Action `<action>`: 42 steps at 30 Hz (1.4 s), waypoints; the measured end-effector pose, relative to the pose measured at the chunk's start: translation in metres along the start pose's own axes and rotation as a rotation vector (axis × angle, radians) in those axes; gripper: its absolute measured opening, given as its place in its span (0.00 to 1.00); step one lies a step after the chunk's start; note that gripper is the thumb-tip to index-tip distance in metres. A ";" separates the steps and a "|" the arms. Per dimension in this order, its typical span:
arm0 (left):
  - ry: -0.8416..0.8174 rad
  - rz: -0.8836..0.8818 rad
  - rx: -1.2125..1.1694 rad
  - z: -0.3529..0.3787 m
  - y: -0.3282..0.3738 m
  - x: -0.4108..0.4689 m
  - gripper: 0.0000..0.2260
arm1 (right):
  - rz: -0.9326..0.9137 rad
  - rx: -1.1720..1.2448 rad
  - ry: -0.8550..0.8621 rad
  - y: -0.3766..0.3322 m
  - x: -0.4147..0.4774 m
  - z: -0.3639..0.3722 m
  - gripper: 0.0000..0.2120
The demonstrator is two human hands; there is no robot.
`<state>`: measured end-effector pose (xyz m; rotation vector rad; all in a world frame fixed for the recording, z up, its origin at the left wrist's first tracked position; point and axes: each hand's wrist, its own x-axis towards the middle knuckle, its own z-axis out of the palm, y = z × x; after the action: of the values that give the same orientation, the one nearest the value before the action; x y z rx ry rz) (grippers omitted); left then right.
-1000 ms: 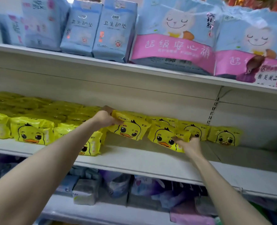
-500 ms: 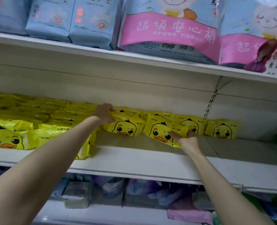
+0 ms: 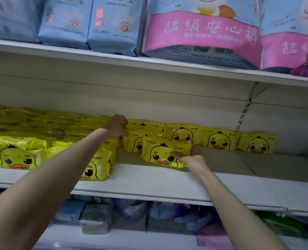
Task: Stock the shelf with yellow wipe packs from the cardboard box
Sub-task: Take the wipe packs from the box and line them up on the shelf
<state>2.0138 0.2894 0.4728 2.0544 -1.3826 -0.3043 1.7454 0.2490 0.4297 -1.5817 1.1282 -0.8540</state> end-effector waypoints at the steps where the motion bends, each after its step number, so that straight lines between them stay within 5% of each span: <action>1: -0.008 0.007 -0.014 -0.002 -0.001 0.000 0.22 | 0.007 -0.002 -0.014 0.000 0.001 0.006 0.26; 6: -0.063 0.097 -0.021 -0.007 -0.006 -0.005 0.21 | 0.084 -0.052 -0.080 0.003 0.018 0.034 0.35; 9: -0.122 0.149 0.063 -0.009 -0.005 -0.006 0.22 | 0.037 -0.117 -0.120 0.001 0.025 0.046 0.28; 15: -0.190 0.211 0.206 -0.006 -0.002 -0.001 0.22 | -0.151 -0.184 -0.039 0.002 0.040 0.057 0.30; 22: -0.199 0.228 0.221 -0.002 -0.005 0.002 0.17 | -0.169 -0.289 0.038 0.017 0.051 0.062 0.35; 26: -0.169 0.234 0.190 0.000 -0.009 0.005 0.14 | -0.148 -0.118 -0.072 0.019 0.046 0.061 0.35; 42: -0.100 0.233 0.195 -0.002 -0.017 0.002 0.13 | -0.214 -0.036 -0.024 0.022 0.046 0.076 0.38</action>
<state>2.0287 0.2923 0.4644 2.0266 -1.7556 -0.1803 1.8235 0.2272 0.3881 -1.7608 0.9732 -0.9559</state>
